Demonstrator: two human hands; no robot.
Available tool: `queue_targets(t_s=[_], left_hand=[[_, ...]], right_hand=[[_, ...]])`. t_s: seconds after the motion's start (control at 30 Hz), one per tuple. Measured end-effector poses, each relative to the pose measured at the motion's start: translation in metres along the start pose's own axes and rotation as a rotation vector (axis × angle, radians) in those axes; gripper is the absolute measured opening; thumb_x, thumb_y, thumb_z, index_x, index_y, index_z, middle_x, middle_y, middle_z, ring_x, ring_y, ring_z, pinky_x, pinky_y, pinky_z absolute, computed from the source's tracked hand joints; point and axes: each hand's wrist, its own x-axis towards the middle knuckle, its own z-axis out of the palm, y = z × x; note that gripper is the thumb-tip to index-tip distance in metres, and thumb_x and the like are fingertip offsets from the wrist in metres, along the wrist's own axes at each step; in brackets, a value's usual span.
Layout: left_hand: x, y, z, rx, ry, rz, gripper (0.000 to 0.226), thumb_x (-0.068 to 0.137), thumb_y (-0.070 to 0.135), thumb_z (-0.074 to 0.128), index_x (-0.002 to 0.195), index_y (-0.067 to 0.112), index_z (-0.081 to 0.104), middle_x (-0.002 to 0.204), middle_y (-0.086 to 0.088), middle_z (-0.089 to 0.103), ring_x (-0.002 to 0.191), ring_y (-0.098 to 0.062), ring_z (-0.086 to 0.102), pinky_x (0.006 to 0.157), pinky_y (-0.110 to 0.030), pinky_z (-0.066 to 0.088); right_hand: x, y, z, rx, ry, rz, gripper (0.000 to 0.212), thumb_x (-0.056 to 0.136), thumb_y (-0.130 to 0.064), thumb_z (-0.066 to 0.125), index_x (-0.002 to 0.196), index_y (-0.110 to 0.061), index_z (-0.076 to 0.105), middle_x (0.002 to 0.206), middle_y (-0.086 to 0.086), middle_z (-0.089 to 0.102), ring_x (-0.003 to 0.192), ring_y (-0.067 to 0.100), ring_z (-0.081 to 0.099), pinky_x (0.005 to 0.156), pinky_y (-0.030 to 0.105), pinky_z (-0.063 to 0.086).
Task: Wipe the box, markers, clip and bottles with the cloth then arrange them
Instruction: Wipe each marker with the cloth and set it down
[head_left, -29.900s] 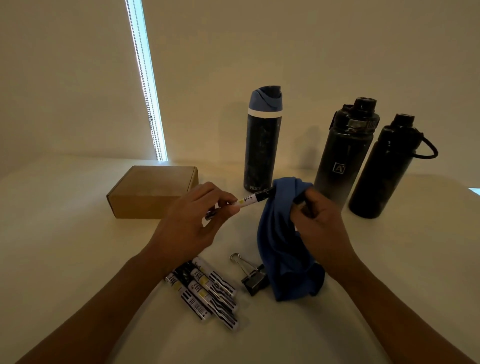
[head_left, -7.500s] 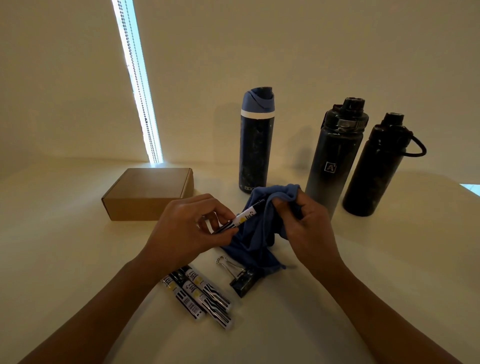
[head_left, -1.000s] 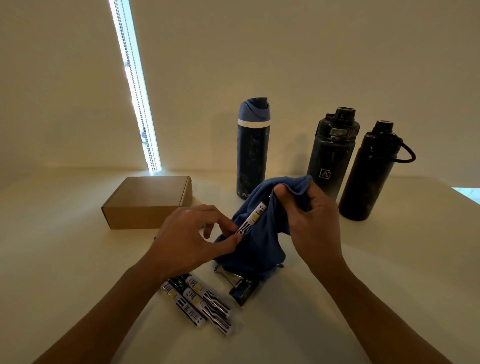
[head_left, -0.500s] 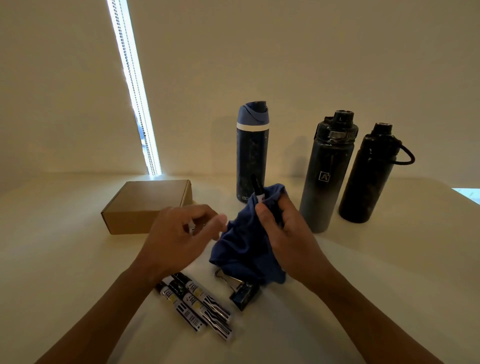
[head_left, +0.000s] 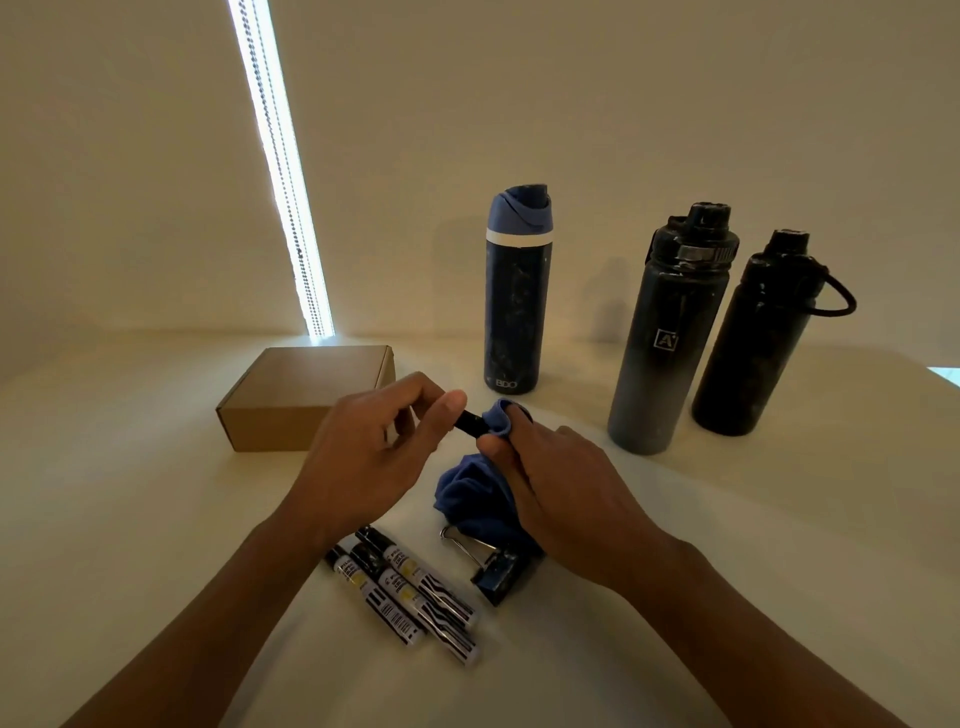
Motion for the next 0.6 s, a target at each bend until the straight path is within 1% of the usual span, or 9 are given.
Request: queue_targets(t_s=[0.03, 0.1, 0.17, 0.23, 0.27, 0.37, 0.43, 0.53, 0.6], left_hand=[[0.0, -0.001, 0.0, 0.001, -0.006, 0.009, 0.029, 0.101, 0.052, 0.052, 0.09, 0.029, 0.066, 0.067, 0.013, 0.061, 0.068, -0.007, 0.059, 0.061, -0.011, 0.044], [-0.001, -0.001, -0.001, 0.003, -0.016, 0.023, 0.031, 0.101, 0.052, 0.051, 0.096, 0.026, 0.068, 0.072, 0.011, 0.064, 0.07, -0.009, 0.059, 0.061, -0.012, 0.045], [-0.001, 0.0, -0.001, -0.001, -0.023, 0.049, 0.03, 0.101, 0.049, 0.052, 0.101, 0.024, 0.068, 0.077, 0.015, 0.067, 0.071, -0.005, 0.06, 0.062, -0.011, 0.045], [-0.002, 0.0, -0.001, -0.027, -0.043, 0.061, 0.026, 0.101, 0.045, 0.054, 0.106, 0.023, 0.068, 0.083, 0.02, 0.068, 0.074, 0.0, 0.061, 0.063, -0.009, 0.045], [-0.001, 0.0, 0.0, -0.041, -0.056, 0.069, 0.026, 0.1, 0.043, 0.055, 0.108, 0.022, 0.068, 0.086, 0.022, 0.068, 0.076, 0.0, 0.061, 0.064, -0.009, 0.046], [-0.001, -0.001, 0.0, -0.065, -0.078, 0.103, 0.027, 0.098, 0.041, 0.058, 0.111, 0.02, 0.069, 0.095, 0.026, 0.067, 0.078, -0.003, 0.062, 0.063, -0.011, 0.047], [-0.001, -0.002, -0.001, -0.056, -0.07, 0.11, 0.027, 0.098, 0.042, 0.059, 0.111, 0.021, 0.07, 0.095, 0.027, 0.066, 0.074, -0.002, 0.061, 0.061, -0.011, 0.046], [-0.001, 0.0, -0.003, -0.018, -0.04, 0.049, 0.035, 0.102, 0.057, 0.051, 0.106, 0.027, 0.069, 0.083, 0.026, 0.066, 0.067, -0.004, 0.059, 0.059, -0.009, 0.043], [0.0, 0.0, -0.002, 0.008, -0.046, -0.005, 0.042, 0.1, 0.064, 0.046, 0.097, 0.029, 0.069, 0.071, 0.026, 0.064, 0.063, -0.001, 0.058, 0.06, -0.007, 0.042]], right_hand=[[-0.001, -0.001, 0.001, 0.011, 0.014, 0.012, 0.044, 0.105, -0.047, 0.02, 0.13, -0.017, 0.04, 0.108, 0.002, 0.051, 0.09, 0.016, 0.047, 0.087, 0.024, 0.033], [0.0, -0.003, 0.003, 0.064, 0.02, 0.038, 0.057, 0.099, -0.058, -0.001, 0.114, -0.021, 0.039, 0.093, -0.005, 0.041, 0.085, 0.018, 0.048, 0.086, 0.029, 0.036], [0.003, 0.001, 0.01, 0.149, 0.025, 0.041, 0.051, 0.097, -0.063, 0.005, 0.106, -0.025, 0.037, 0.081, -0.011, 0.04, 0.074, 0.013, 0.049, 0.078, 0.024, 0.04], [0.004, 0.004, 0.013, 0.257, -0.013, 0.068, 0.051, 0.086, -0.068, 0.011, 0.103, -0.028, 0.037, 0.076, -0.017, 0.042, 0.069, 0.007, 0.05, 0.07, 0.014, 0.038], [0.004, 0.005, 0.014, 0.308, -0.041, 0.089, 0.053, 0.085, -0.068, 0.013, 0.105, -0.027, 0.04, 0.079, -0.016, 0.045, 0.07, 0.006, 0.051, 0.07, 0.014, 0.039], [0.002, 0.009, 0.015, 0.363, -0.094, 0.112, 0.048, 0.1, -0.053, 0.024, 0.123, -0.018, 0.047, 0.099, -0.002, 0.058, 0.085, 0.014, 0.058, 0.078, 0.021, 0.045], [0.001, 0.01, 0.013, 0.345, -0.088, 0.092, 0.053, 0.099, -0.055, 0.024, 0.128, -0.017, 0.047, 0.108, 0.004, 0.063, 0.092, 0.017, 0.062, 0.084, 0.025, 0.047], [0.001, 0.009, 0.005, 0.118, -0.15, 0.029, 0.051, 0.104, -0.045, 0.032, 0.145, -0.015, 0.034, 0.133, 0.008, 0.055, 0.115, 0.019, 0.056, 0.1, 0.026, 0.038], [0.002, 0.008, 0.002, -0.029, -0.186, -0.018, 0.058, 0.104, -0.043, 0.037, 0.152, -0.014, 0.021, 0.144, 0.008, 0.046, 0.126, 0.02, 0.049, 0.105, 0.026, 0.031]])
